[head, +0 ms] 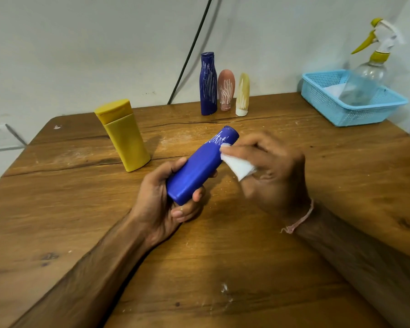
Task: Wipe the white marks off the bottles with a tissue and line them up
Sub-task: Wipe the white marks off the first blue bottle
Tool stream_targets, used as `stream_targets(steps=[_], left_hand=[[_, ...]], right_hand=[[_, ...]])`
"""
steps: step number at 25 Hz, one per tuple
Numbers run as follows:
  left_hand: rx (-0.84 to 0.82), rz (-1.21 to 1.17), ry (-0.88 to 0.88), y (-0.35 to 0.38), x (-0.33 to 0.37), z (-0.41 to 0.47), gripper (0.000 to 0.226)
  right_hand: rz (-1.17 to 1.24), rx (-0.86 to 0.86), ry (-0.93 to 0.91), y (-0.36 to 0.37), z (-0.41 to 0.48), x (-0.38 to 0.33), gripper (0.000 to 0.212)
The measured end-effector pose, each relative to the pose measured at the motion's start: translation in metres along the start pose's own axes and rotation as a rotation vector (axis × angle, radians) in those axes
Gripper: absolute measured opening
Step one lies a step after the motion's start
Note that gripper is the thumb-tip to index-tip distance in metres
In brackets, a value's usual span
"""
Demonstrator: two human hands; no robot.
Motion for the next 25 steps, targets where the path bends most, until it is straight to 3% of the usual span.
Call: stream_targets(steps=[2,5,8,13,16,20,23,25], left_hand=[[0.055,0.056,0.059,-0.003,0.001,0.000,0.050],[0.160,0.156,0.178,-0.008,0.005,-0.002,0.051],[0.222,0.200,0.251,-0.011,0.009,-0.006,0.055],[0.321,0.360,0.363,-0.007,0.014,-0.016,0.043],[0.398,0.446,0.396,-0.005,0.017,-0.022,0.039],[0.467,0.559,0.387,-0.006,0.018,-0.024,0.040],[0.479,0.581,0.402,-0.005,0.017,-0.024,0.038],[0.490,0.649,0.401,-0.003,0.017,-0.023,0.035]], right_hand=[[0.028,-0.022,-0.047,0.002,0.001,-0.006,0.031],[-0.035,0.031,0.035,-0.008,0.002,0.011,0.032],[0.039,-0.035,-0.028,0.004,-0.001,-0.006,0.032],[0.004,0.021,0.045,-0.008,0.002,0.003,0.032],[0.035,-0.052,-0.055,0.002,0.001,-0.014,0.031],[-0.007,-0.007,0.041,-0.006,0.001,0.006,0.033],[0.019,-0.096,-0.033,0.005,-0.003,-0.006,0.032],[-0.008,-0.068,-0.002,0.001,-0.002,0.001,0.032]])
Point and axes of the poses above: each hand's wrist, its own z-axis towards the middle knuckle, its own y-axis out of the palm, x = y × z, the point moved 9 cm from there along z, towards the middle knuckle, and after that the axes turned 14 degrees about -y, right-handed, at the moved point
